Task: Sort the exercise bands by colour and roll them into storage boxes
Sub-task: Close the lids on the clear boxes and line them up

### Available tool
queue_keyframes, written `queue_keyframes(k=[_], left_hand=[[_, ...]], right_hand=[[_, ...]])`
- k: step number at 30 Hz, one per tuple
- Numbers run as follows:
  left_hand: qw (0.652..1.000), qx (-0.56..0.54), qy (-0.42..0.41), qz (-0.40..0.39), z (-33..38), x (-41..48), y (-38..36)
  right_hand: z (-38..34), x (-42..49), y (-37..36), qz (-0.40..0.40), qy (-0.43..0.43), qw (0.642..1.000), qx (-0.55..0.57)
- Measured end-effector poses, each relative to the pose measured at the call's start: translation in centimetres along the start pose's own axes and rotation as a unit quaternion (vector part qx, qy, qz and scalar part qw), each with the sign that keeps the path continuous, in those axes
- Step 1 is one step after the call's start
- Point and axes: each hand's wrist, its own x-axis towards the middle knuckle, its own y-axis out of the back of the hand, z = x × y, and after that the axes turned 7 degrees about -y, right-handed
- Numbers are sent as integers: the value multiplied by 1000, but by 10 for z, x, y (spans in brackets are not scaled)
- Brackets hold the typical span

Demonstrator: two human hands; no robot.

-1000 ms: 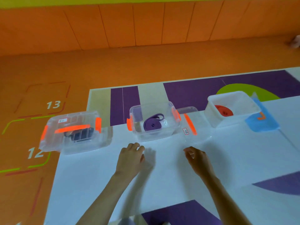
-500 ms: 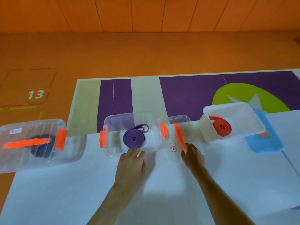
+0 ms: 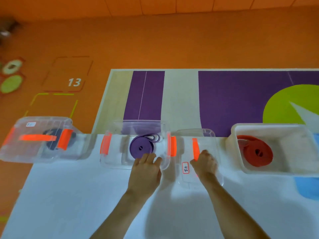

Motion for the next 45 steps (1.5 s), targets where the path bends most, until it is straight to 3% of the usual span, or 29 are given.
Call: queue_keyframes(k=[8,18,22,28,33,34,37,39,41,43,45], left_hand=[[999,-37,8,29,4,0,12],[992,-110,-55,37,-6,-9,30],[980,-181,-74,42,-7,-9,47],[926,-363,-12,107,-47,-7,66],[878,-460,77,107,-112,-3,78],[871,-471,103,97,-128,-3,76],[797,-555,218,99,-165,-10,61],[777,-558,258,134,-183,-16,35],[752,-566,280,190,-192,-19,2],[732,-555,311,243,-183,-20,-7],[719,-525,349,291,-171,-21,-5]], right_hand=[[10,-24,25,-47,-12,998,39],[33,-120,76,-5,-91,993,69],[34,-151,87,26,-80,994,68],[-24,-178,103,85,62,994,-30],[-100,-181,97,109,225,958,-141],[-114,-177,93,106,249,952,-147],[-144,-161,74,119,333,932,-85],[-151,-147,56,154,385,909,-30],[-149,-138,37,179,352,919,-9],[-138,-133,23,187,247,951,23],[-122,-126,11,124,160,977,71]])
